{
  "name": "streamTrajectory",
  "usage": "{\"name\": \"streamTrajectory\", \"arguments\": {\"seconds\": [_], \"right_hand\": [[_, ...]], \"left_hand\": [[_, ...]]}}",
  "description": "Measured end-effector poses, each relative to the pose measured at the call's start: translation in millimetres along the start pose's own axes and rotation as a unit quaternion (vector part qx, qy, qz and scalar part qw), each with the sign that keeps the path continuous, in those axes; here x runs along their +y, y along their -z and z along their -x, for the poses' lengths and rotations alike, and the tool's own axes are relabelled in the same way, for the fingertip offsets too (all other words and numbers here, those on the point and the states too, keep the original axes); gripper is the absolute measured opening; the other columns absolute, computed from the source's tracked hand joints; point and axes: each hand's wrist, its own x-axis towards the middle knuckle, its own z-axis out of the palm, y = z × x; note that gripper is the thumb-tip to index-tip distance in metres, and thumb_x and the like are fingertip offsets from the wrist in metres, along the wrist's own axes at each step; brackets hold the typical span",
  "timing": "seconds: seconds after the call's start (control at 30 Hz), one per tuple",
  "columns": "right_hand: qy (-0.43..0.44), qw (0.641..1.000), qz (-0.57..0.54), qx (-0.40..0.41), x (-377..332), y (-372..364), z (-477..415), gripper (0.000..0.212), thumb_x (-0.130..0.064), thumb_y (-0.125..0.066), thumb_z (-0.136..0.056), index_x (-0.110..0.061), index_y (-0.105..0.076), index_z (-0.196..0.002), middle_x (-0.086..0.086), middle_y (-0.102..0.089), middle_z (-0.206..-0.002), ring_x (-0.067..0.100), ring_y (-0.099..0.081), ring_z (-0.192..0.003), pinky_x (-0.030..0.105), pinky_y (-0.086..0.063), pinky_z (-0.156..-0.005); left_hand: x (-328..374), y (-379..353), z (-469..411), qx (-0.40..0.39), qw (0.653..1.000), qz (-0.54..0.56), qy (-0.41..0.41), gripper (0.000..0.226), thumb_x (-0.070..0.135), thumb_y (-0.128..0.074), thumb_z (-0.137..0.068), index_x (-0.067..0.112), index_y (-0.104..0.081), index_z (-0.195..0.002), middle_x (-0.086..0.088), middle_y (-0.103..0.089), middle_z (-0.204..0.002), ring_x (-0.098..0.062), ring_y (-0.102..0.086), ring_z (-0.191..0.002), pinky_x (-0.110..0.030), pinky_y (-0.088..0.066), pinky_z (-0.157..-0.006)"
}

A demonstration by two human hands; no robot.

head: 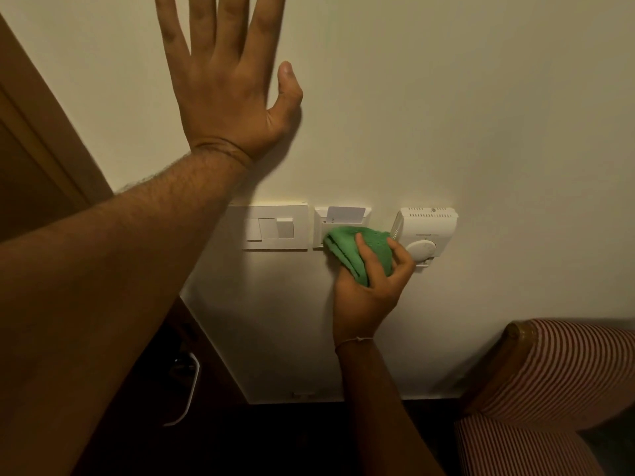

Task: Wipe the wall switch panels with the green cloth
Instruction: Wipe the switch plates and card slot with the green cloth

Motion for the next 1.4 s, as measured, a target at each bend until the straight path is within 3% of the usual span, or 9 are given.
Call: {"name": "streamTrajectory", "arguments": {"seconds": [0.1, 0.37, 0.5, 0.7, 0.8, 0.9, 1.0, 1.3, 1.4], "right_hand": [[0.03, 0.999, -0.015, -0.014, -8.0, -8.7, 4.9, 0.029, -0.013, -0.079, -0.086, -0.007, -0.083, -0.114, 0.023, -0.056, -0.135, 0.032, -0.061, -0.128, 0.011, -0.043, -0.114], [0.069, 0.989, 0.004, -0.13, -27.2, -17.3, 18.1, 0.05, -0.007, -0.097, -0.075, -0.018, -0.081, -0.121, 0.022, -0.063, -0.132, 0.039, -0.066, -0.124, 0.048, -0.065, -0.095], [0.035, 0.995, -0.006, -0.098, -22.7, -4.1, 5.9, 0.048, -0.001, -0.095, -0.076, -0.017, -0.082, -0.119, 0.019, -0.059, -0.133, 0.035, -0.065, -0.127, 0.042, -0.063, -0.1], [-0.031, 0.999, -0.005, 0.018, -9.0, 5.8, -11.6, 0.047, 0.008, -0.089, -0.077, -0.007, -0.079, -0.121, 0.022, -0.058, -0.132, 0.021, -0.056, -0.132, 0.008, -0.039, -0.117], [-0.028, 0.999, 0.003, 0.02, -11.6, 2.7, -7.4, 0.046, 0.006, -0.089, -0.078, -0.007, -0.079, -0.121, 0.022, -0.058, -0.132, 0.02, -0.055, -0.132, 0.011, -0.041, -0.117], [0.009, 0.999, -0.007, -0.053, -22.5, -6.0, 4.4, 0.047, -0.001, -0.093, -0.076, -0.014, -0.081, -0.12, 0.019, -0.059, -0.132, 0.027, -0.062, -0.126, 0.039, -0.063, -0.099], [0.064, 0.99, 0.024, -0.122, -32.2, -18.9, 16.2, 0.053, -0.01, -0.1, -0.072, -0.018, -0.081, -0.121, 0.022, -0.065, -0.129, 0.039, -0.068, -0.12, 0.048, -0.067, -0.087], [0.049, 0.995, 0.014, -0.085, -24.8, -8.8, 6.9, 0.048, -0.006, -0.097, -0.075, -0.02, -0.082, -0.119, 0.02, -0.062, -0.129, 0.035, -0.069, -0.121, 0.044, -0.065, -0.094], [0.001, 1.0, 0.002, -0.026, -15.4, -0.7, -1.9, 0.047, 0.0, -0.093, -0.076, -0.013, -0.081, -0.12, 0.019, -0.059, -0.132, 0.034, -0.067, -0.122, 0.02, -0.055, -0.108]], "left_hand": [[-1.5, -5.6, -0.6, 0.018, 1.0, -0.001, -0.014, 0.065, 0.041, -0.054, -0.107, 0.007, -0.047, -0.162, -0.032, -0.047, -0.16, -0.057, -0.044, -0.147, -0.081, -0.029, -0.115], [-6.2, -13.5, -3.4, 0.04, 0.999, -0.003, -0.03, 0.067, 0.046, -0.048, -0.108, 0.015, -0.035, -0.166, -0.028, -0.043, -0.164, -0.053, -0.041, -0.15, -0.08, -0.028, -0.116], [-9.9, -12.7, -3.4, 0.032, 0.999, -0.002, -0.032, 0.068, 0.047, -0.047, -0.108, 0.015, -0.033, -0.167, -0.028, -0.041, -0.165, -0.054, -0.039, -0.151, -0.081, -0.026, -0.116], [-5.8, -9.4, -1.9, 0.021, 1.0, -0.001, -0.019, 0.067, 0.044, -0.053, -0.107, 0.011, -0.042, -0.164, -0.03, -0.045, -0.162, -0.055, -0.042, -0.149, -0.081, -0.028, -0.115], [-6.0, -8.8, -2.9, 0.016, 1.0, 0.006, -0.016, 0.067, 0.043, -0.054, -0.107, 0.01, -0.044, -0.163, -0.03, -0.045, -0.162, -0.056, -0.042, -0.148, -0.081, -0.028, -0.115], [-5.3, -10.4, -1.7, 0.013, 1.0, 0.003, -0.02, 0.066, 0.042, -0.054, -0.107, 0.01, -0.042, -0.164, -0.031, -0.045, -0.162, -0.057, -0.042, -0.148, -0.082, -0.028, -0.114], [-6.3, -10.4, -1.1, 0.009, 1.0, 0.015, -0.015, 0.065, 0.042, -0.052, -0.108, 0.009, -0.04, -0.164, -0.033, -0.044, -0.162, -0.059, -0.042, -0.147, -0.083, -0.029, -0.114], [-10.5, -10.6, -2.3, 0.008, 1.0, 0.002, -0.018, 0.068, 0.044, -0.05, -0.107, 0.012, -0.038, -0.166, -0.029, -0.041, -0.165, -0.055, -0.039, -0.151, -0.081, -0.026, -0.116], [-11.3, -12.9, -2.7, 0.026, 0.999, -0.01, -0.025, 0.068, 0.043, -0.053, -0.105, 0.013, -0.039, -0.164, -0.029, -0.045, -0.163, -0.055, -0.042, -0.149, -0.081, -0.029, -0.115]]}}
